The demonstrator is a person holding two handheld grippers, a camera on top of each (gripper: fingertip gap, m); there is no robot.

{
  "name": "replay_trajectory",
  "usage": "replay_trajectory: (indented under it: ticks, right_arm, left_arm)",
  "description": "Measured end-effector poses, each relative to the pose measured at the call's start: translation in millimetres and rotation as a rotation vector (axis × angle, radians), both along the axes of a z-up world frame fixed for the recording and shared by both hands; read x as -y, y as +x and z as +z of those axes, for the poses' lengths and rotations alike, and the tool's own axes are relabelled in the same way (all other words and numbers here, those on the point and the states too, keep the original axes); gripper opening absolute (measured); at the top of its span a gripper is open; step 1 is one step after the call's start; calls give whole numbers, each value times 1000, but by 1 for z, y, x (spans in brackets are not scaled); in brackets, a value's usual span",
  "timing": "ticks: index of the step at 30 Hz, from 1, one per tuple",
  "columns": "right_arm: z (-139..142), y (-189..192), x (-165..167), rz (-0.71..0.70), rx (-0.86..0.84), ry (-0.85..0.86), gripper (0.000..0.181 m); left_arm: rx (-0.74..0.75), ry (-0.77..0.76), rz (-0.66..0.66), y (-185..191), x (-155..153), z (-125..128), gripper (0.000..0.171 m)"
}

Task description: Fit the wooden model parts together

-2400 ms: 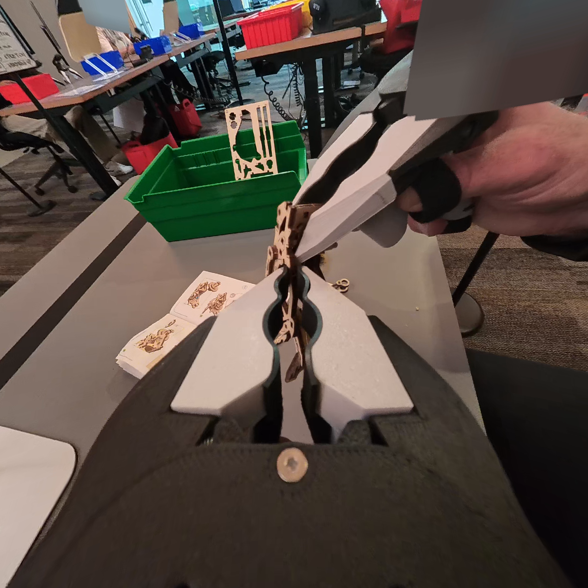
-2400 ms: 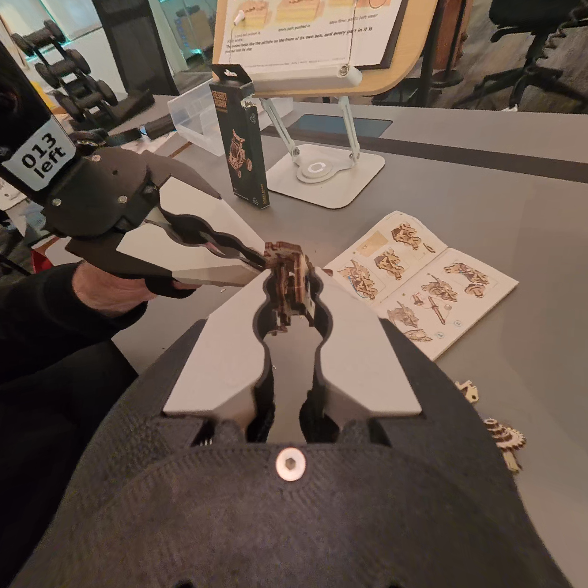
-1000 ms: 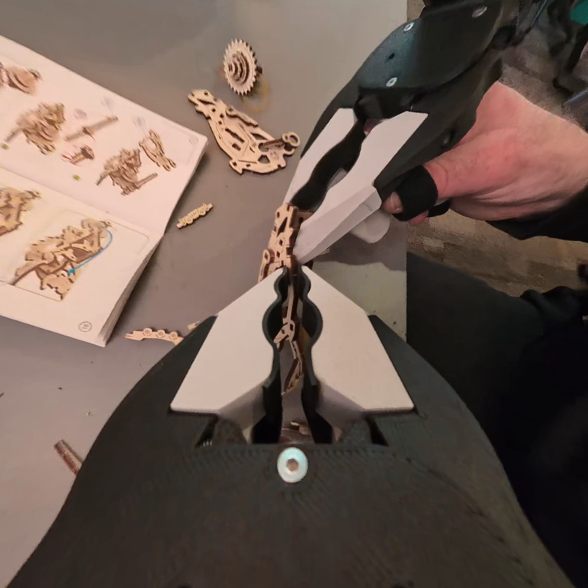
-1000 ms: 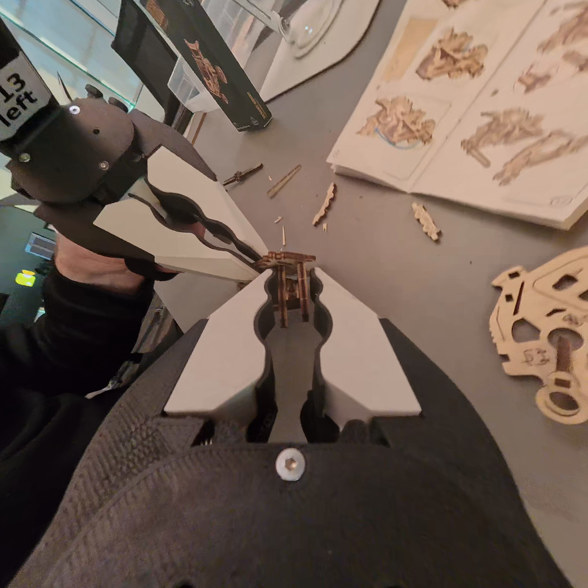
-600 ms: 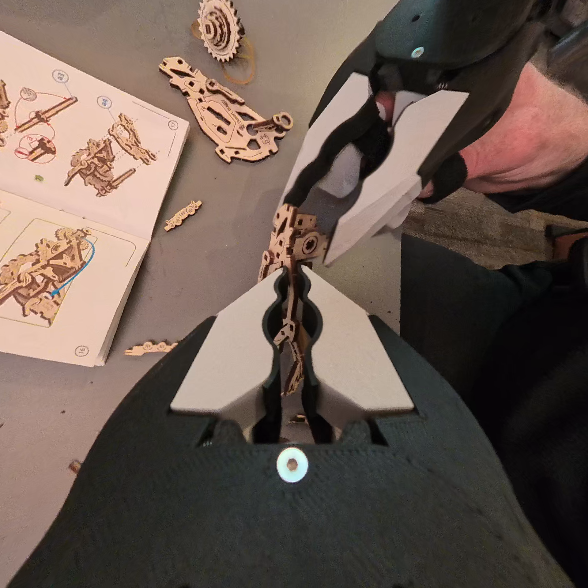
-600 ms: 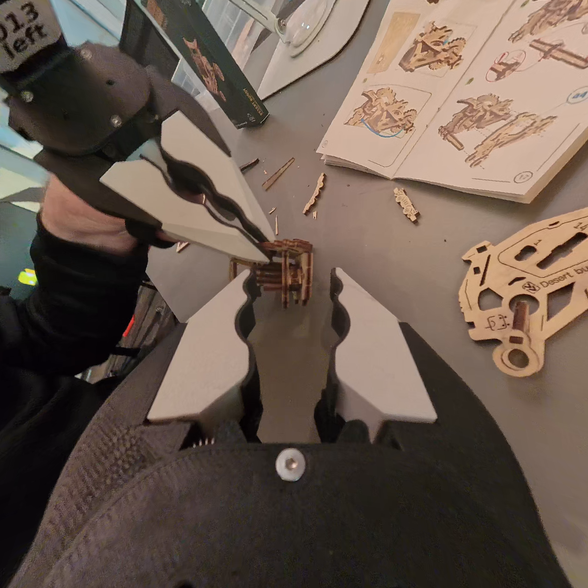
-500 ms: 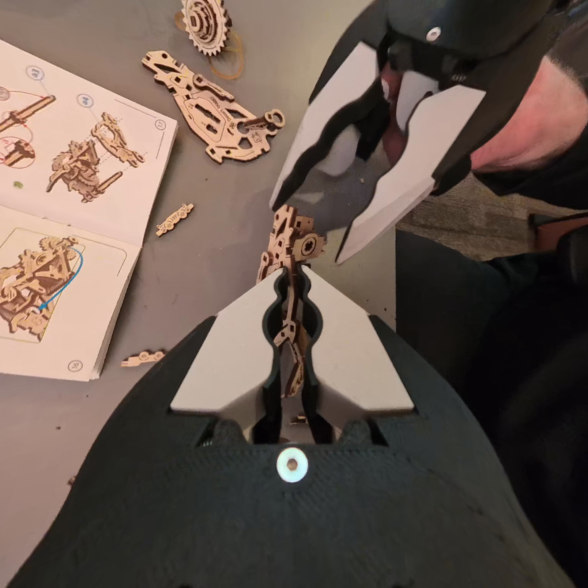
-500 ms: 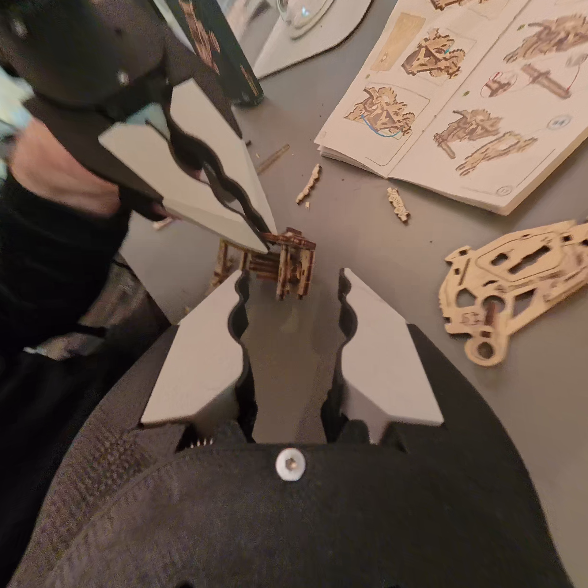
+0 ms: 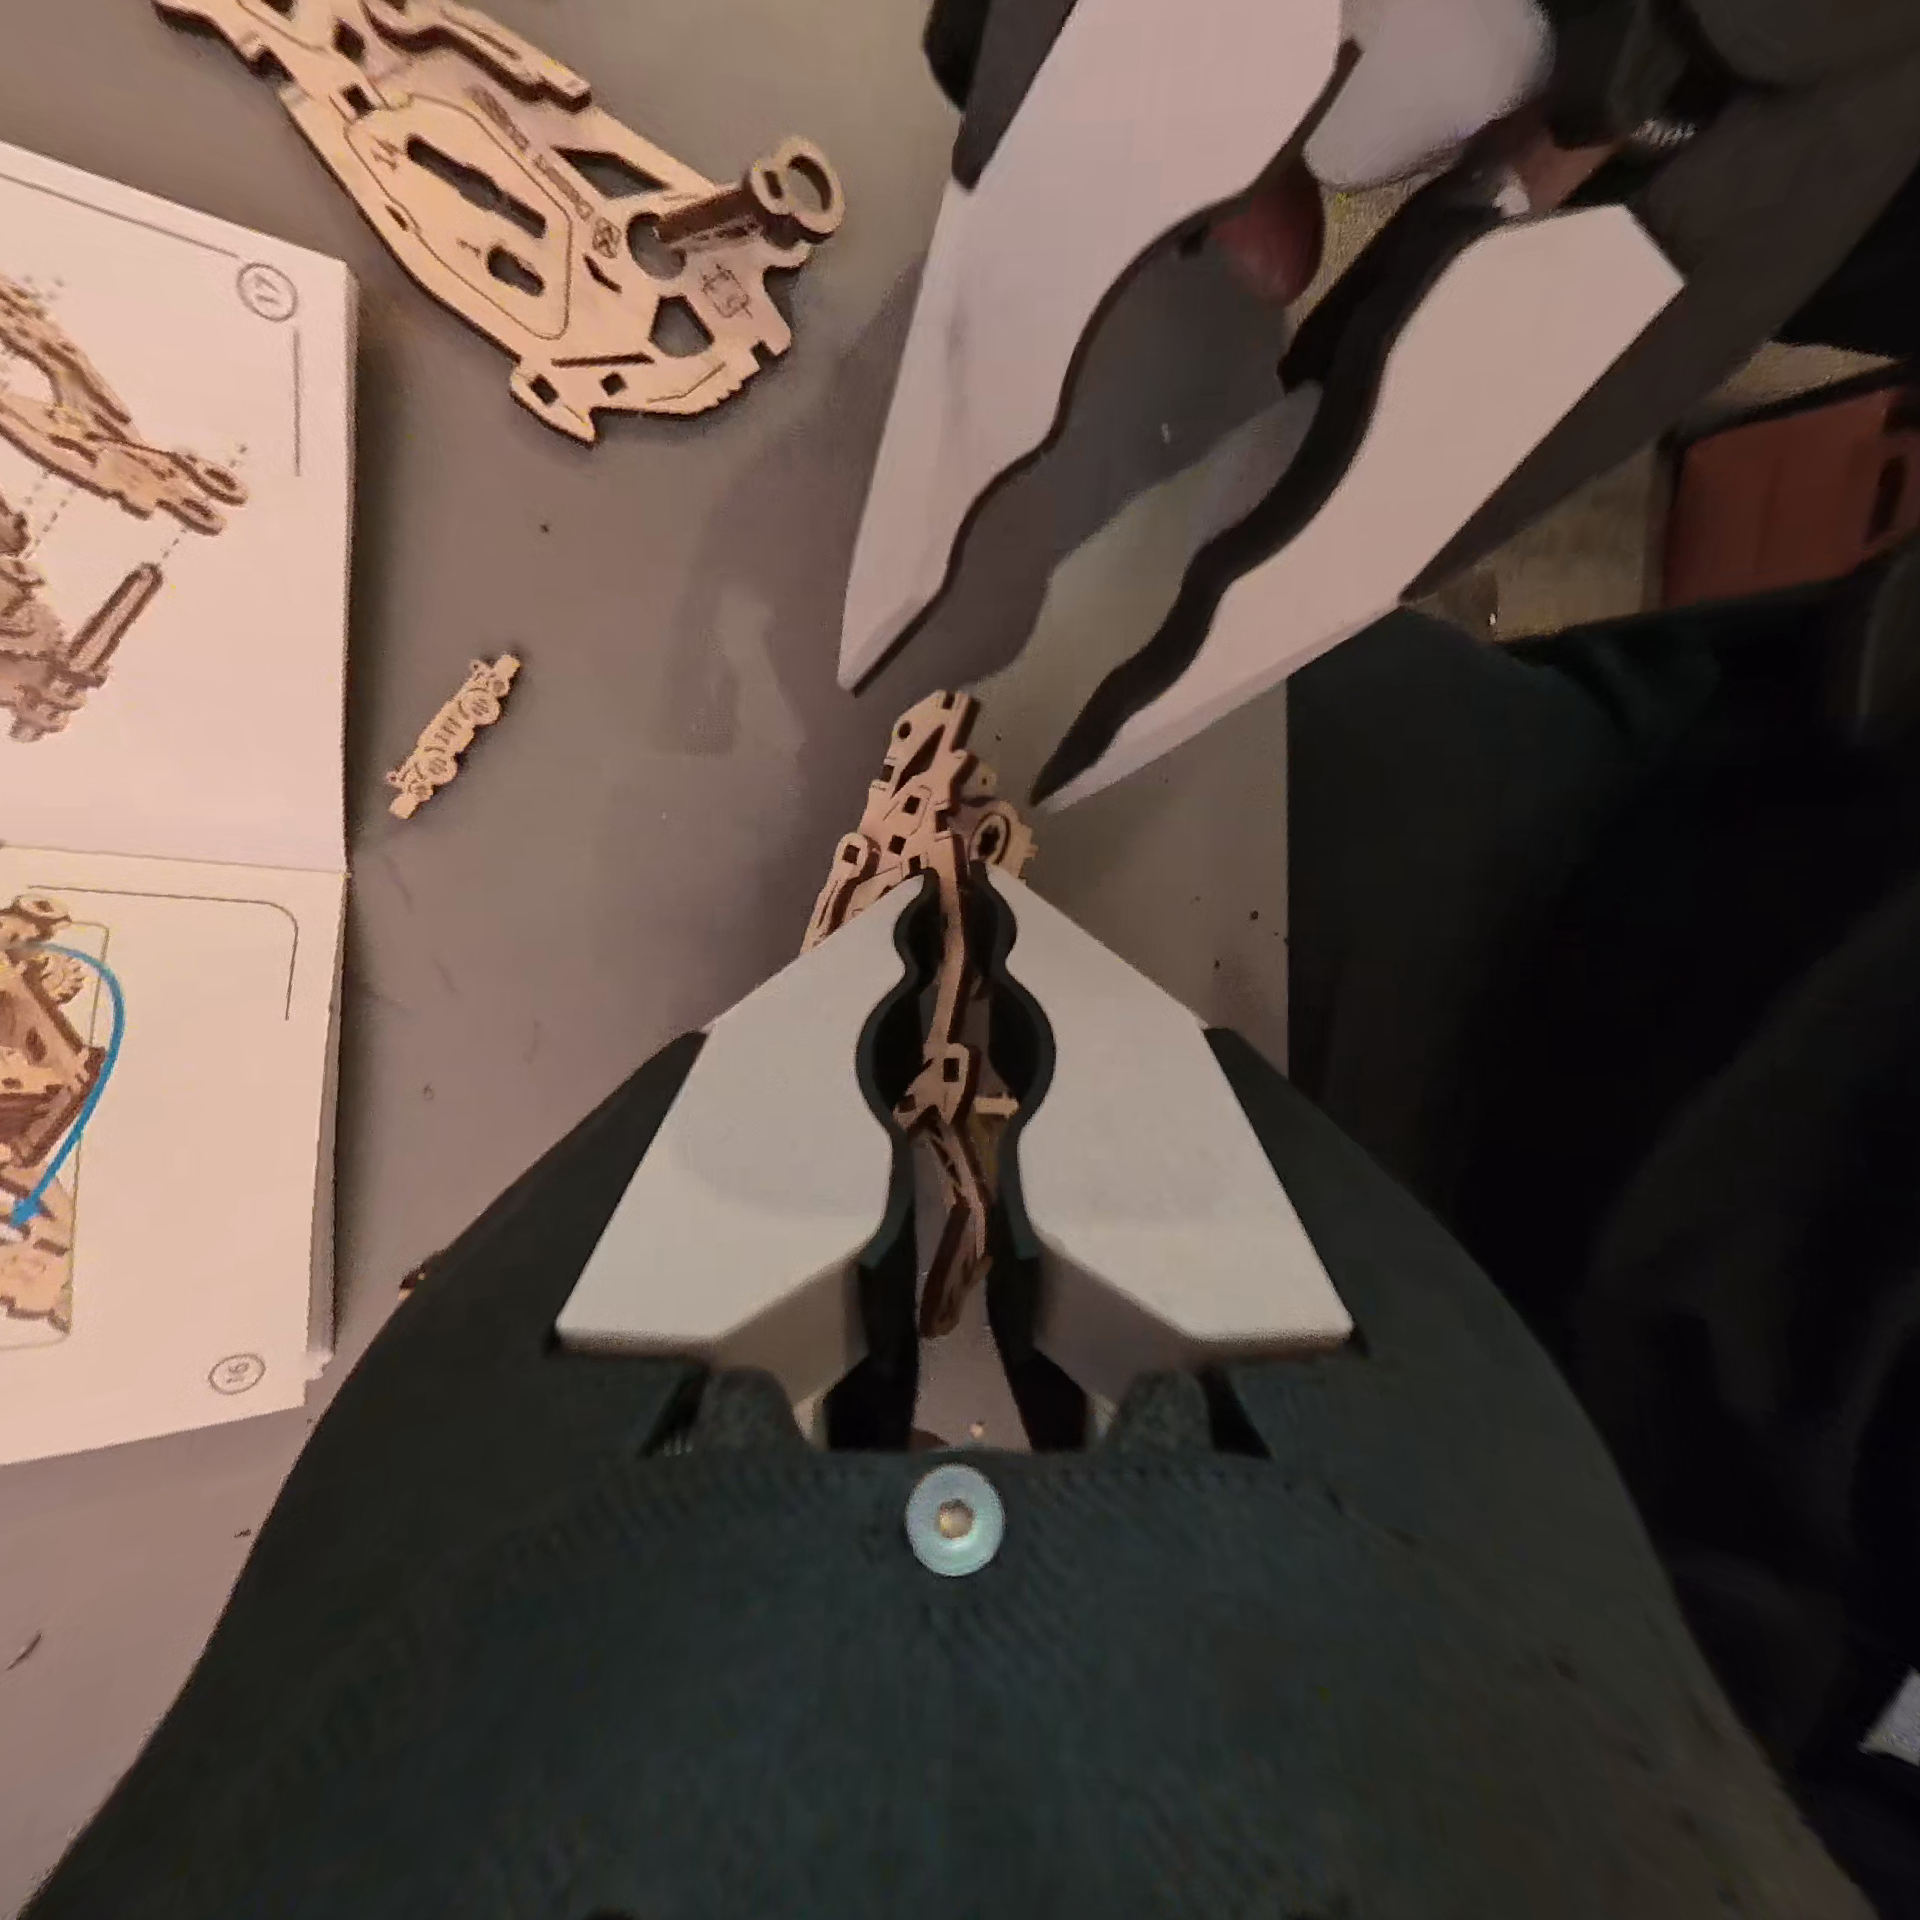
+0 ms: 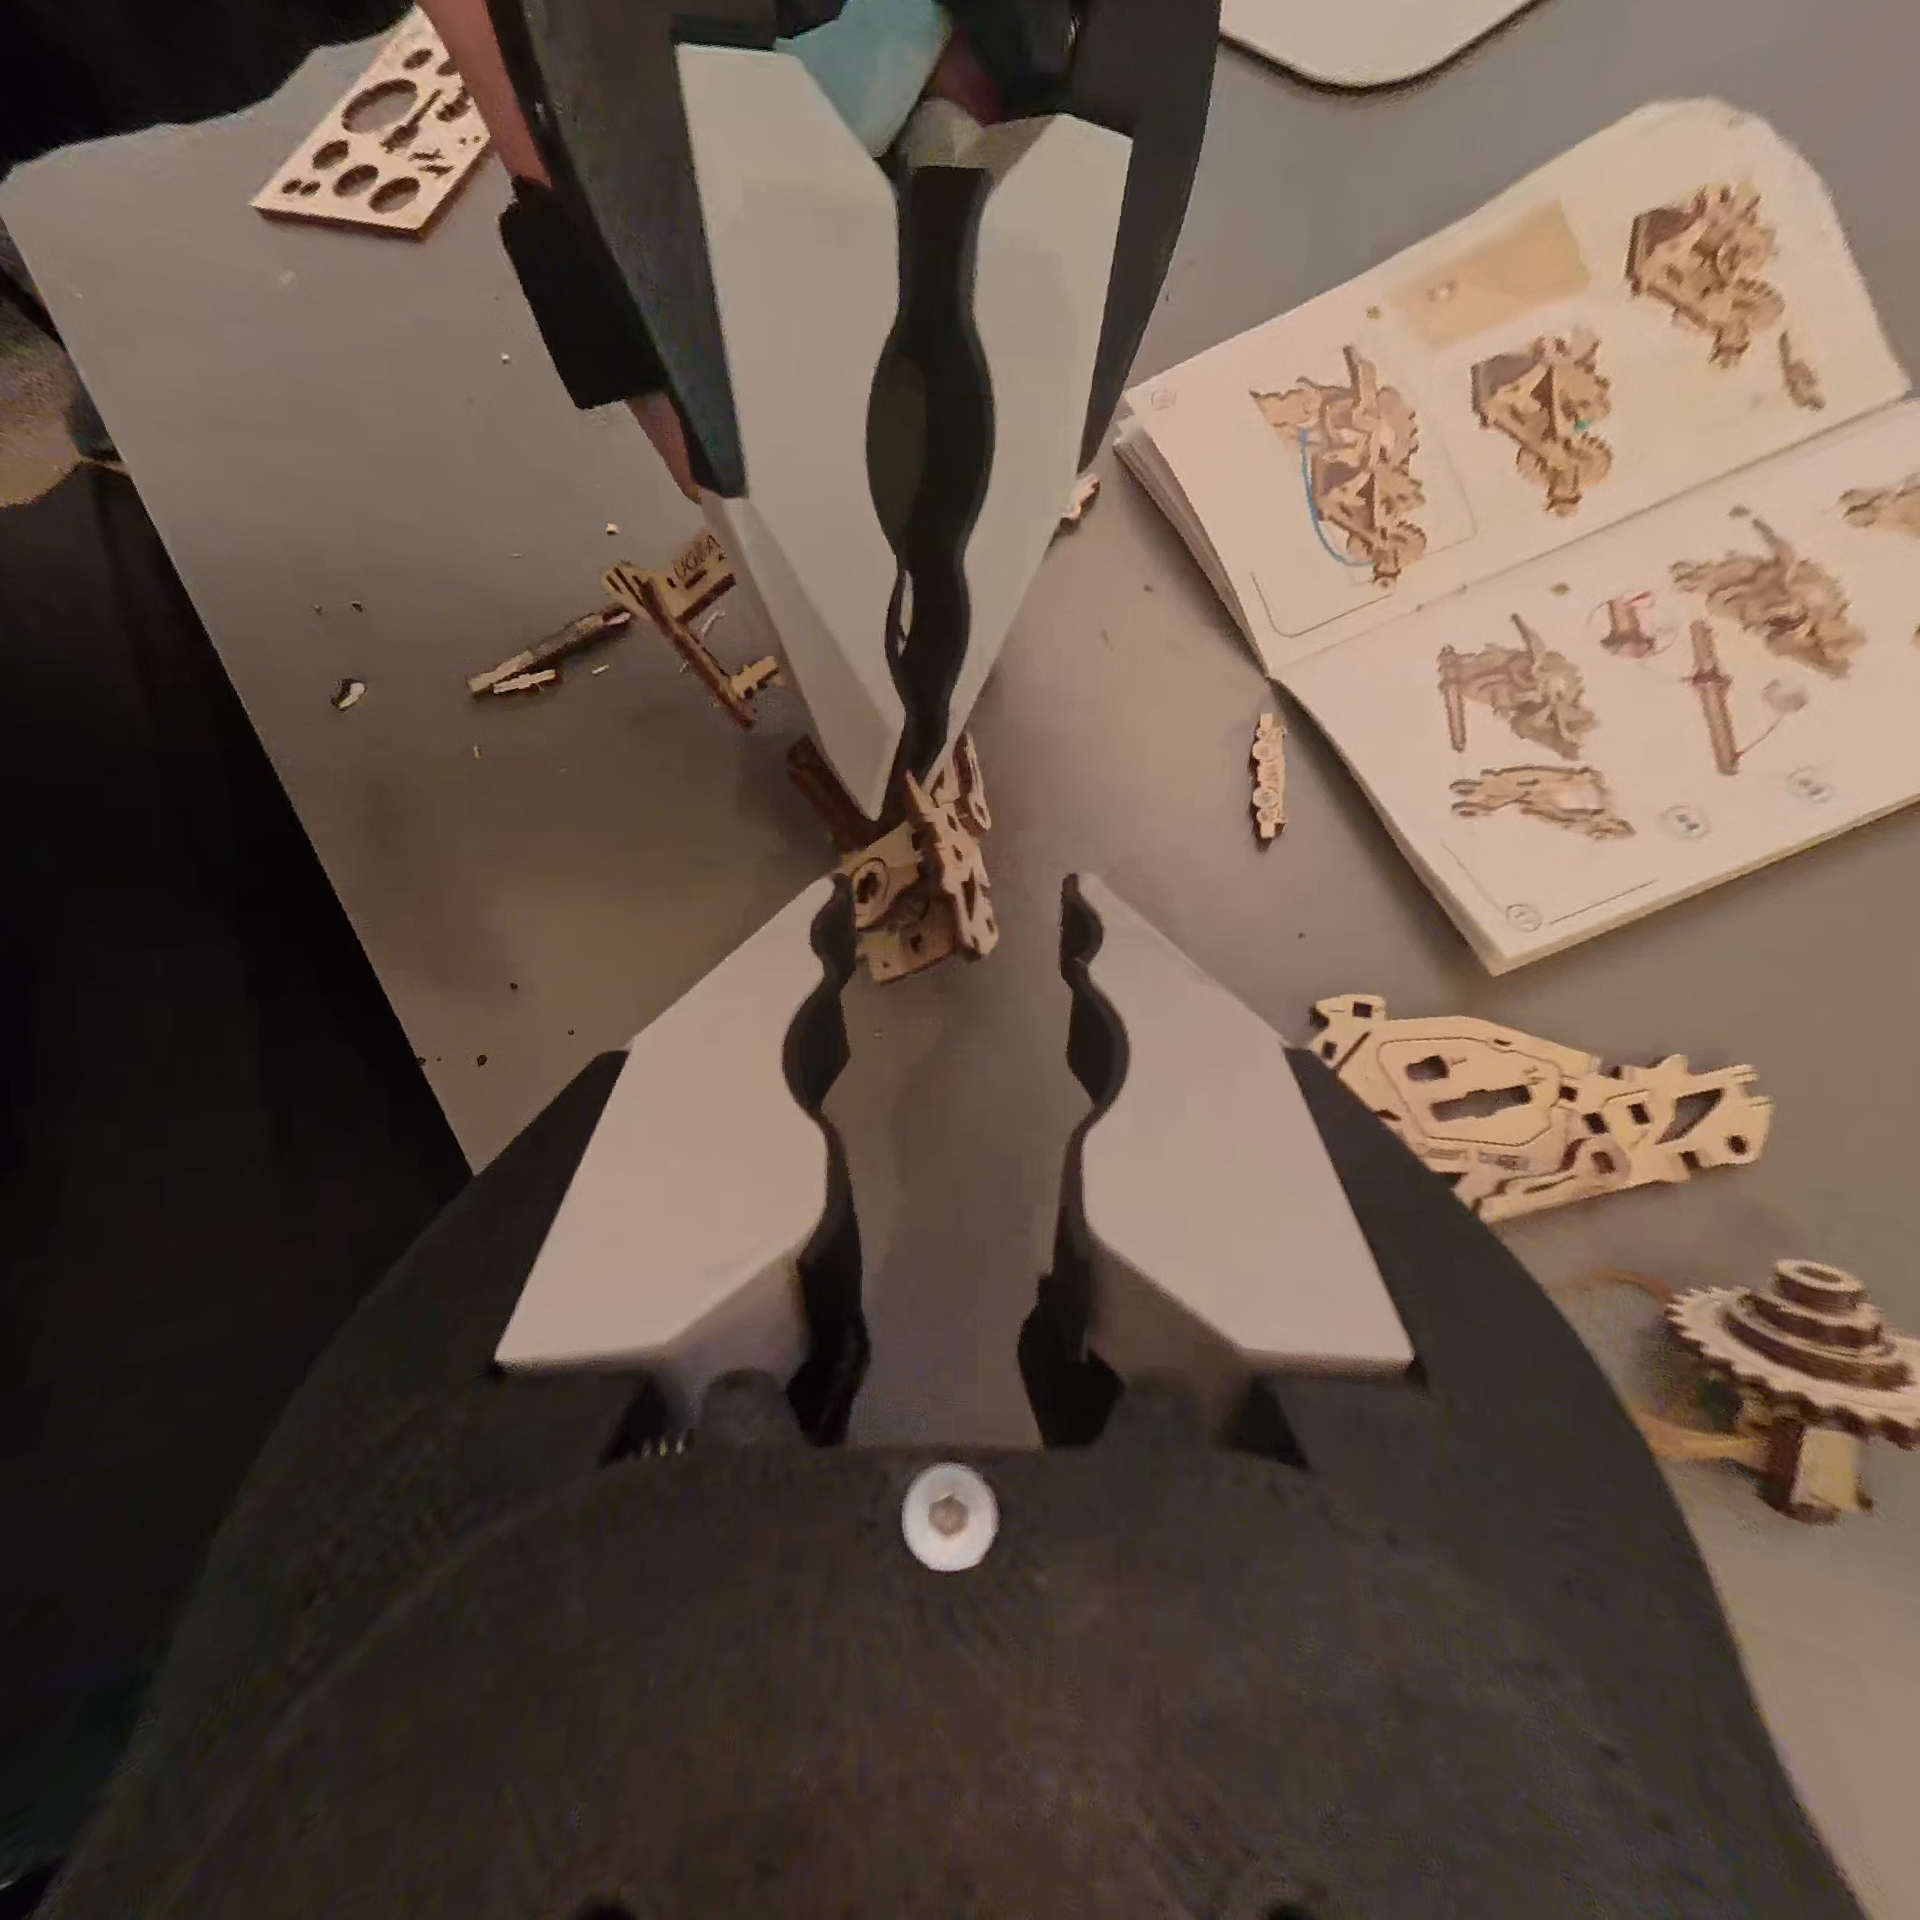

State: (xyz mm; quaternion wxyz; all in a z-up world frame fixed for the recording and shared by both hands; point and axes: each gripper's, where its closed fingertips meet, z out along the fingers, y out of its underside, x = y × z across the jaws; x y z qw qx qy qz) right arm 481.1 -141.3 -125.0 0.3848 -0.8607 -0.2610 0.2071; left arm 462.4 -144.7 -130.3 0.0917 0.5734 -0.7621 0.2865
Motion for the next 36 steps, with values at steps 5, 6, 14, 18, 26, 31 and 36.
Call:
replay_trajectory:
  ticks: [5, 6, 14, 18, 26, 31, 36]
  right_arm:
    - [-14, -1, -1, -26, -30, -40, 23]
    - [-15, -1, -2, -35, -30, -39, 23]
    - [-17, 1, -3, -57, -49, -59, 16]
    - [-9, -9, 2, -9, -34, -15, 38]
    - [-1, -8, 4, -21, 233, 169, 37]
    - [-2, -25, 23, 97, 356, 258, 23]
    - [-11, -25, 18, 104, 482, 314, 14]
  left_arm:
    - [-59, 21, -51, 2, 1, -4, 3]
    - [-68, 19, -57, 3, 1, -4, 3]
    - [-98, -31, -62, 4, 0, -5, 3]
    - [-101, -60, -63, 4, 0, -5, 3]
    - [-119, -125, -56, 6, 0, -5, 3]
    - [-117, -151, -47, 6, 0, -5, 3]
    - [-112, -162, -41, 6, 0, -5, 3]
